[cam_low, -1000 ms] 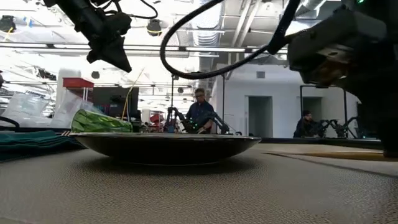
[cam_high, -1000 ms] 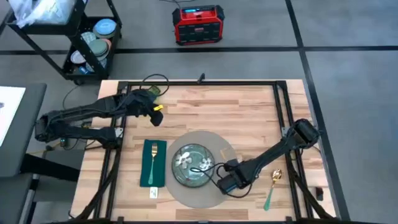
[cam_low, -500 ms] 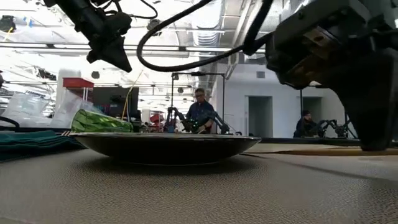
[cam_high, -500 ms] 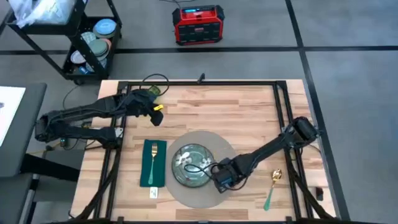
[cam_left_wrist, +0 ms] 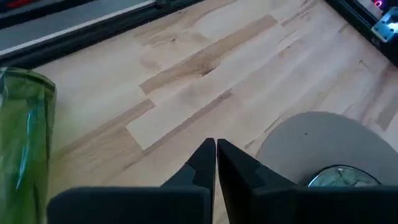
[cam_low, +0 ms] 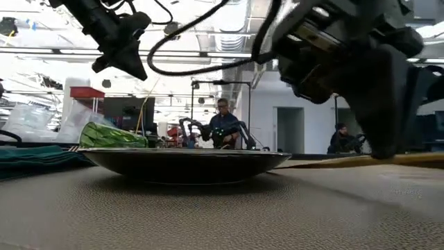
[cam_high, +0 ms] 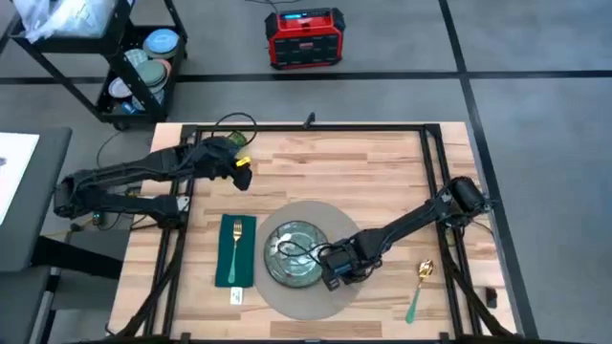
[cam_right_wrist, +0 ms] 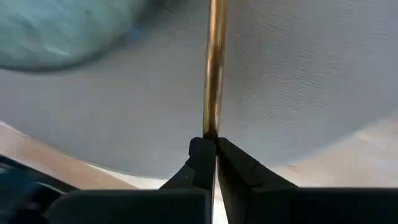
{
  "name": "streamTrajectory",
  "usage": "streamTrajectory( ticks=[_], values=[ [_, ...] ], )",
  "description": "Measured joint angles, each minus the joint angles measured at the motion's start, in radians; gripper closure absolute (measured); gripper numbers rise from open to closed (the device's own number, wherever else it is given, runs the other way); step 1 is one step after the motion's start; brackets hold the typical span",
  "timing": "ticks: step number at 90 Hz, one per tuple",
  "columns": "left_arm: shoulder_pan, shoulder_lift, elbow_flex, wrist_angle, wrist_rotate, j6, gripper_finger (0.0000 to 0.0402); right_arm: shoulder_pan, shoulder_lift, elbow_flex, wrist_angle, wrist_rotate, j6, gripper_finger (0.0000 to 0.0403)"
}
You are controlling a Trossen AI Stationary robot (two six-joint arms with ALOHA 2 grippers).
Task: Set table place
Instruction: Put the gold table knife on the gray tablemat to the right of the green plate
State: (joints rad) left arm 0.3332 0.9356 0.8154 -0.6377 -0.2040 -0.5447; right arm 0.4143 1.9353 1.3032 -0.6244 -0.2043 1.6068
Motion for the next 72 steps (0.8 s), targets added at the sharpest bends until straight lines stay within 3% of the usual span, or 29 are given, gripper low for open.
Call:
streamTrajectory(
  ticks=[30, 50, 72],
  values=[
    [0.000, 0.000, 0.000, 0.001, 0.000, -0.029, 0.0402, 0.056, -0.002, -0.072, 0.072, 0.141, 0.246, 0.0403],
    [0.000, 0.000, 0.000, 0.001, 0.000, -0.095, 0.0402, -0.002, 0.001, -0.100, 0.165, 0.270, 0.256, 0.0403],
    [0.000, 0.000, 0.000, 0.001, 0.074, 0.009, 0.0402, -0.051, 0.000, -0.098, 0.152, 0.298, 0.285, 0.0403]
  ],
)
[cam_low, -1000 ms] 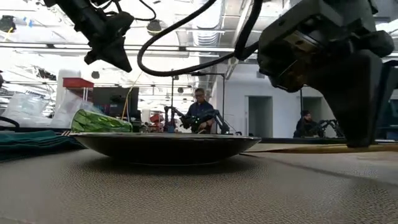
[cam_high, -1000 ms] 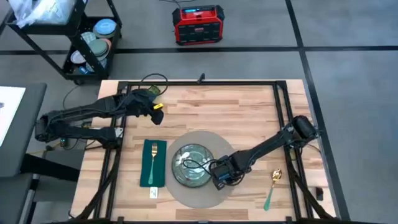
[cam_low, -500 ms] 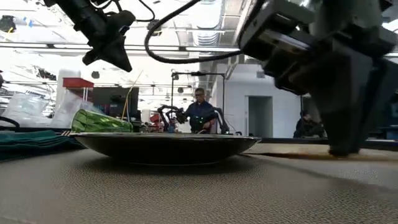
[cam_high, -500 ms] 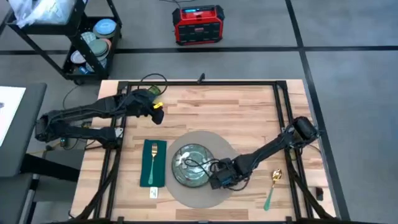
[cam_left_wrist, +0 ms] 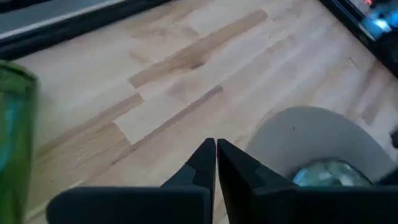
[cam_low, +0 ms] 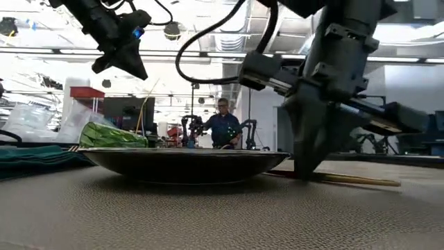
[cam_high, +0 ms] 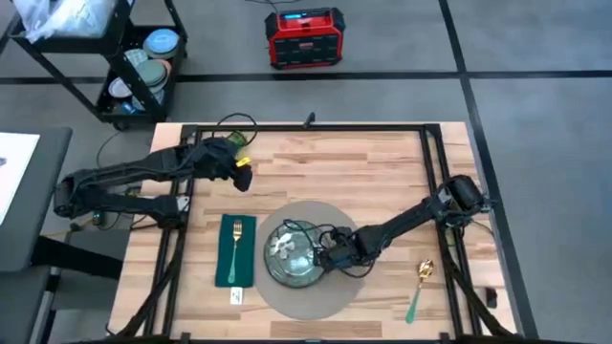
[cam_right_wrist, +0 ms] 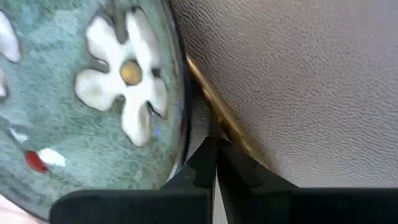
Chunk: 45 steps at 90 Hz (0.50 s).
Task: Set table place
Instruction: Put the gold table knife on the gray tablemat to the right of the green plate
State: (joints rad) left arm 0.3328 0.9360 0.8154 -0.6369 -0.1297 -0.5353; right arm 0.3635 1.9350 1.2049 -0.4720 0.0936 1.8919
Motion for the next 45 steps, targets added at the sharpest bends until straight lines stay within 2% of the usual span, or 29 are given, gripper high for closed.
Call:
streamTrajectory(
  ticks=[9, 24, 45],
  values=[
    [0.000, 0.000, 0.000, 0.000, 0.024, 0.029, 0.0402, -0.007, 0.000, 0.000, -0.031, 0.037, 0.018, 0.0403],
    [0.000, 0.000, 0.000, -0.001, 0.044, 0.085, 0.0402, 0.011, 0.000, 0.051, -0.125, 0.157, -0.007, 0.0403],
    [0.000, 0.000, 0.000, -0.001, 0.073, 0.131, 0.0402, 0.052, -0.001, 0.158, -0.335, 0.146, -0.085, 0.0403]
  ],
)
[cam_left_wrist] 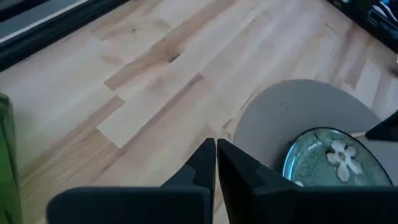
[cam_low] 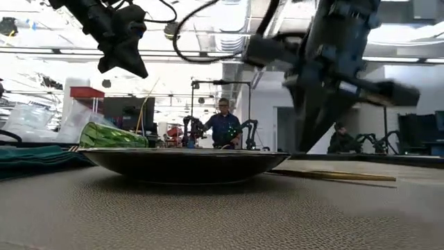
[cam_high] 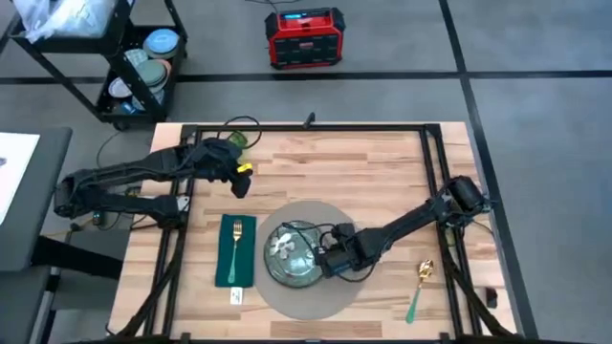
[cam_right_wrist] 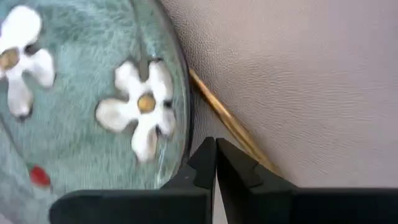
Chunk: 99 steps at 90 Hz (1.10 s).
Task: Set table place
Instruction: Put the gold table knife on the gray tablemat to the right of the green plate
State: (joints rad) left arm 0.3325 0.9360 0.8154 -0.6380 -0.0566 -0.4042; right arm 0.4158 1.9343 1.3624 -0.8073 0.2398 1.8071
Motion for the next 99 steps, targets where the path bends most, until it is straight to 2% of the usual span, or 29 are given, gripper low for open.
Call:
streamTrajectory(
  ticks=[15, 32, 42, 51, 62, 86, 99],
  values=[
    [0.000, 0.000, 0.000, 0.001, 0.000, 0.009, 0.0402, 0.018, 0.000, 0.010, -0.077, -0.035, -0.079, 0.0380],
    [0.000, 0.000, 0.000, 0.001, 0.000, 0.013, 0.0402, 0.002, 0.000, 0.007, -0.088, -0.091, -0.163, 0.0300],
    [0.000, 0.000, 0.000, 0.001, 0.000, 0.003, 0.0402, -0.012, 0.000, 0.007, -0.171, -0.096, -0.164, 0.0253],
    [0.000, 0.000, 0.000, 0.002, 0.000, -0.005, 0.0402, -0.020, 0.000, 0.007, -0.237, -0.098, -0.167, 0.0229],
    [0.000, 0.000, 0.000, 0.002, 0.000, -0.007, 0.0402, -0.017, 0.001, 0.006, -0.164, -0.090, -0.192, 0.0226],
    [0.000, 0.000, 0.000, 0.001, -0.001, -0.046, 0.0402, 0.023, 0.002, -0.035, -0.108, -0.083, -0.212, 0.0261],
    [0.000, 0.000, 0.000, 0.002, -0.001, -0.049, 0.0402, 0.050, 0.002, -0.078, 0.023, -0.104, -0.212, 0.0263]
  ],
)
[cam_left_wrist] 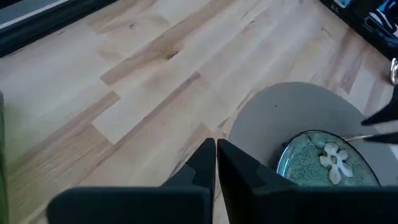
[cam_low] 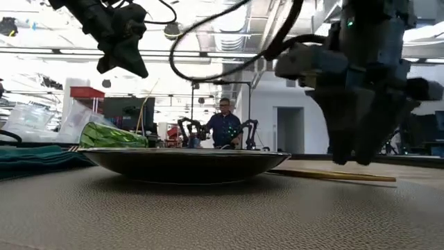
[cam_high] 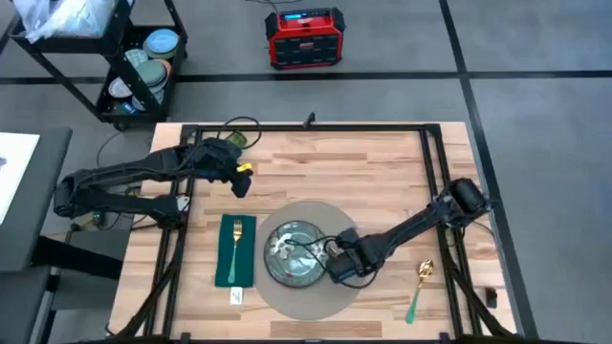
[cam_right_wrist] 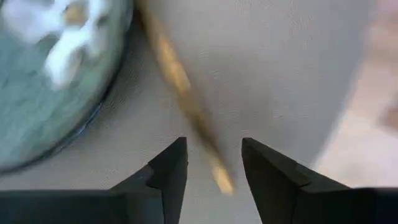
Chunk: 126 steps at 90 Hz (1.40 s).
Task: Set table place
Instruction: Put the gold table knife on the gray tablemat to the right of the green plate
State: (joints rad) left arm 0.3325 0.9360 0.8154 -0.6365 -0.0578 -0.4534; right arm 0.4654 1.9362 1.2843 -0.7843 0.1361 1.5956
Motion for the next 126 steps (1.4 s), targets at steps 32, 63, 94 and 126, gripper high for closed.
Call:
streamTrajectory(
  ticks=[32, 63, 94, 126],
  values=[
    [0.000, 0.000, 0.000, 0.010, -0.012, -0.021, 0.0402, 0.003, 0.000, -0.002, -0.022, -0.022, -0.052, 0.0263],
    [0.000, 0.000, 0.000, 0.010, -0.012, -0.033, 0.0402, 0.012, 0.000, -0.002, -0.025, -0.088, -0.060, 0.0298],
    [0.000, 0.000, 0.000, 0.007, -0.011, -0.033, 0.0402, 0.013, 0.000, -0.001, 0.132, -0.089, -0.152, 0.0365],
    [0.000, 0.000, 0.000, 0.007, -0.010, -0.091, 0.0402, 0.013, 0.000, -0.001, 0.087, -0.012, -0.242, 0.0363]
  ],
)
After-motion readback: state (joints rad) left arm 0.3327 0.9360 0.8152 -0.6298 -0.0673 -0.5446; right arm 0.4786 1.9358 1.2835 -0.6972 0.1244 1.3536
